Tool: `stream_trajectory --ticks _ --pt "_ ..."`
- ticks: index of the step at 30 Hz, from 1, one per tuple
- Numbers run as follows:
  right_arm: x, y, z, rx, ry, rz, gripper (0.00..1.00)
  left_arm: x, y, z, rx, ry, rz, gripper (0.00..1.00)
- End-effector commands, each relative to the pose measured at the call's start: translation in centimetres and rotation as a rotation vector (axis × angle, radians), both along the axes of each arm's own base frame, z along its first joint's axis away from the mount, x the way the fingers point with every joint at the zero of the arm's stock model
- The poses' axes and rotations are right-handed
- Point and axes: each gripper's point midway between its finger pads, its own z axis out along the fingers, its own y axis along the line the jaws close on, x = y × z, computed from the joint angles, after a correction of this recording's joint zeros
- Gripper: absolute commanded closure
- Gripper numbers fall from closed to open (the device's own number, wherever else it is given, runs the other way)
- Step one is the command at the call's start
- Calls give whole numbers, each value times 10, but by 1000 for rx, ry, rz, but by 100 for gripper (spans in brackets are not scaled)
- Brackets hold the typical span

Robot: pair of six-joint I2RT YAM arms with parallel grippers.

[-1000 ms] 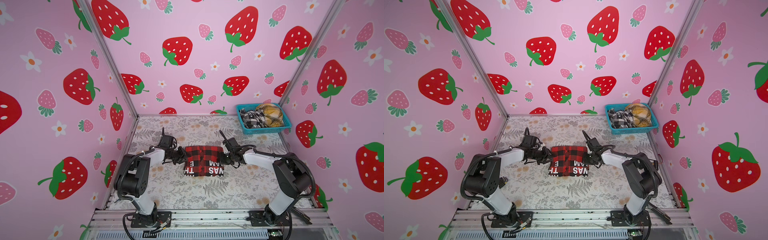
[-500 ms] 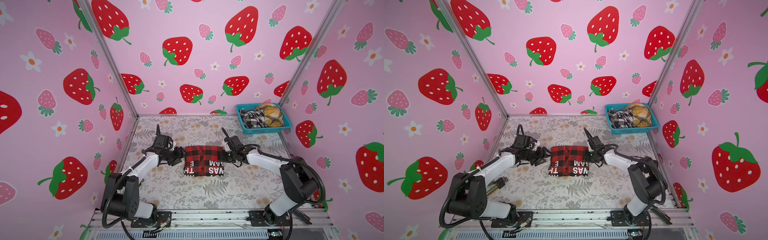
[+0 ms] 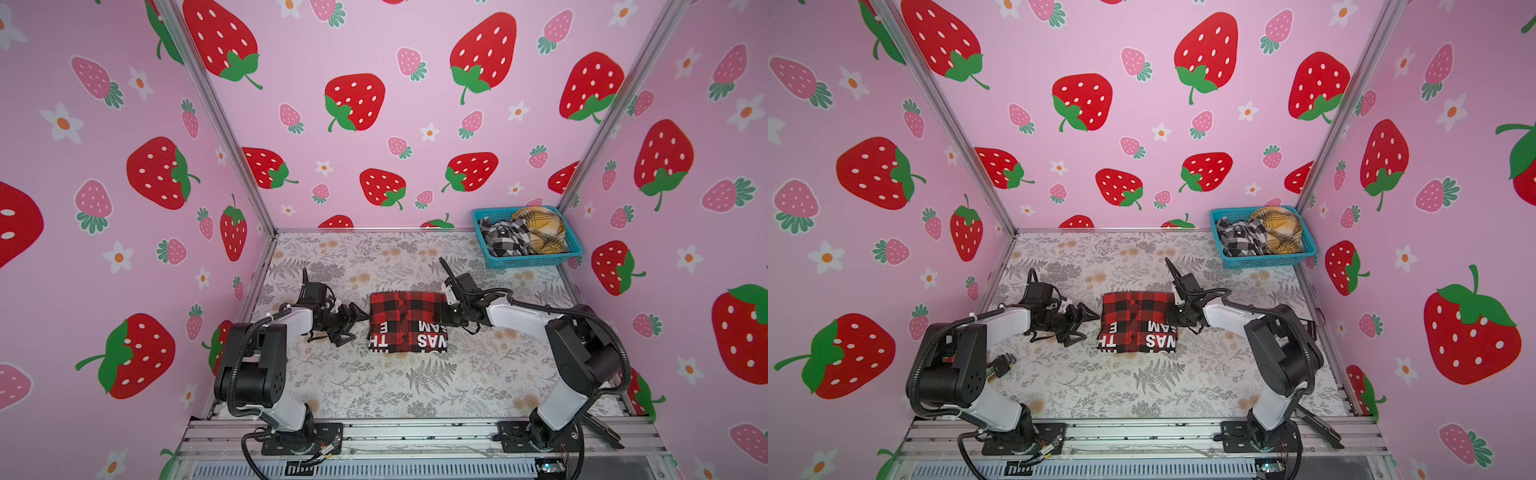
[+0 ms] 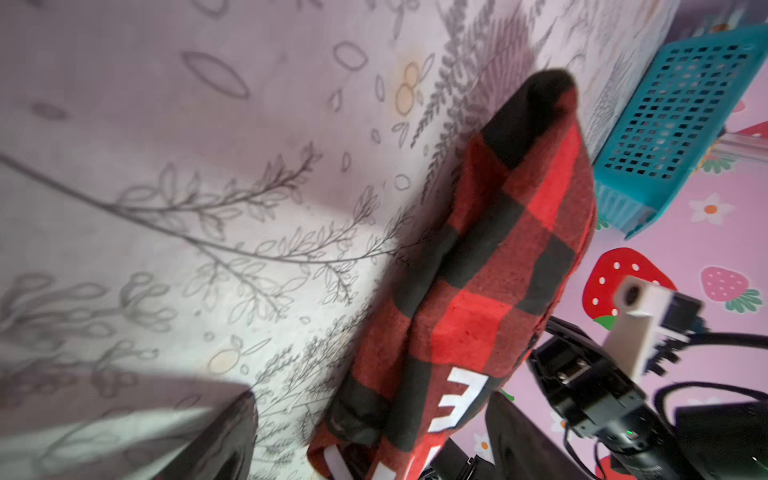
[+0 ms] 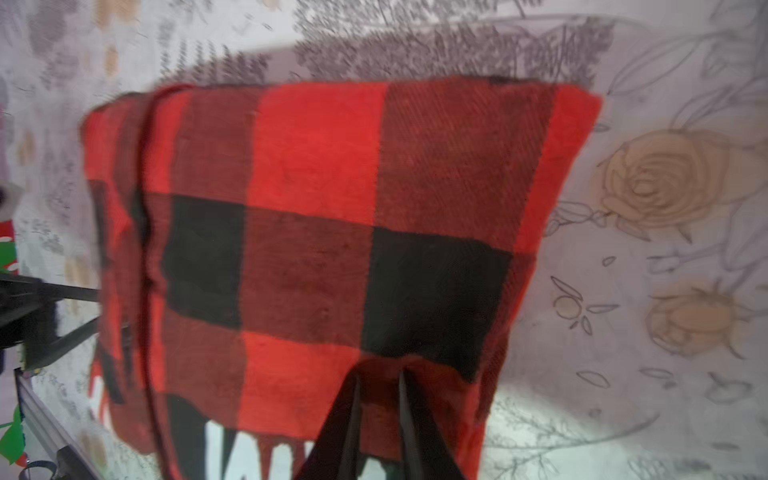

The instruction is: Fold and stack the long sleeve shirts

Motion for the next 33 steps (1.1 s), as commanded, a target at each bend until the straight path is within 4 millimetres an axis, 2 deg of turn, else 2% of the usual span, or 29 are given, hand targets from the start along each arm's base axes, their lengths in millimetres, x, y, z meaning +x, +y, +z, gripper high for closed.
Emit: stream_trajectory --ticks 1,4,10,16,24,28,33 --pt "5 -6 -14 -28 35 -23 82 -2 -5 -18 11 36 8 13" --pt "4 -14 -26 -35 66 -52 83 -4 -11 -29 16 69 5 13" --pt "4 -18 -29 -22 79 -59 83 -6 -21 -51 -1 111 30 14" --pt "3 -17 -34 -27 93 -56 83 0 -42 -58 -52 120 17 14" --pt "2 -18 -36 -32 98 -57 83 21 -75 -47 -195 46 21 17" --pt "2 -18 -38 -36 103 -56 83 30 -96 -32 -260 -21 -13 25" --pt "2 -18 -38 -33 101 -58 83 36 -102 -18 -303 -74 -12 40"
